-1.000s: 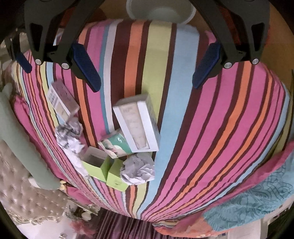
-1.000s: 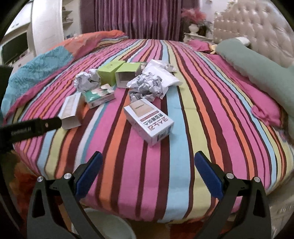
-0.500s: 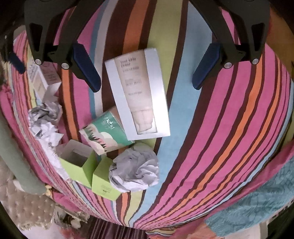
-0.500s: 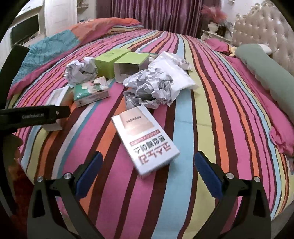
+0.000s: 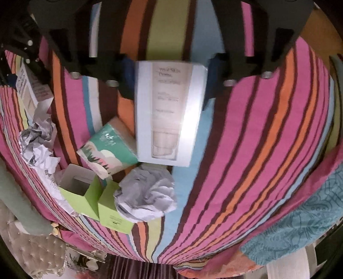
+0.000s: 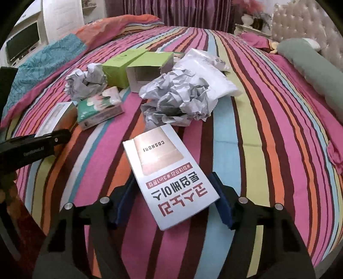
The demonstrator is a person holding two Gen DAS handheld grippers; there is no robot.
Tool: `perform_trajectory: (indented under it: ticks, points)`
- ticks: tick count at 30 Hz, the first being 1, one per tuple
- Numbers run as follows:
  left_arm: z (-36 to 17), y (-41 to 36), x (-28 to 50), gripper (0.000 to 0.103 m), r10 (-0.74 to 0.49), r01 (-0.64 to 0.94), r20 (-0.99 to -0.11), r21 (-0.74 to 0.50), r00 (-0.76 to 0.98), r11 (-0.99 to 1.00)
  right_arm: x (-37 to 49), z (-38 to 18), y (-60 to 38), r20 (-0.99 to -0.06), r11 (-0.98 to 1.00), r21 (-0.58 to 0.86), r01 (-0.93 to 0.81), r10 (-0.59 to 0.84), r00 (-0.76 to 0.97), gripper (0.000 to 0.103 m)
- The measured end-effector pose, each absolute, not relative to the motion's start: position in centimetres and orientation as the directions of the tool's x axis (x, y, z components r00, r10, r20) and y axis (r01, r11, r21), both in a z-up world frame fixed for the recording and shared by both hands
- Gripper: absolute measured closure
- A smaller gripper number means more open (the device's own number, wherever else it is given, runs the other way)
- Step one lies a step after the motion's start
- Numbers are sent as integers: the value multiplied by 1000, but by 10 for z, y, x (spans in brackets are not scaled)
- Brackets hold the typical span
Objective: Collect trash
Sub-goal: 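Grasp the white-and-red box with the right tool while the left tool grasps the white cosmetic box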
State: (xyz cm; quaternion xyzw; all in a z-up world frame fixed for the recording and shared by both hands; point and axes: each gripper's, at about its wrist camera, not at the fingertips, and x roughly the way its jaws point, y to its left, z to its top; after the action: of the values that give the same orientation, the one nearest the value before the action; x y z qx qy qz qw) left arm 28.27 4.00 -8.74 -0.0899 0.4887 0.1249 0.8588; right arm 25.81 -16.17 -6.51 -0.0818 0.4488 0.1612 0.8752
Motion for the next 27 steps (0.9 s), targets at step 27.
perform_trajectory:
  ticks: [27]
  points:
    - [-52,36,138,54,-16,-93,-794,-91,607,991,149,-26,-180,-766,929,308,-205,370,526,43]
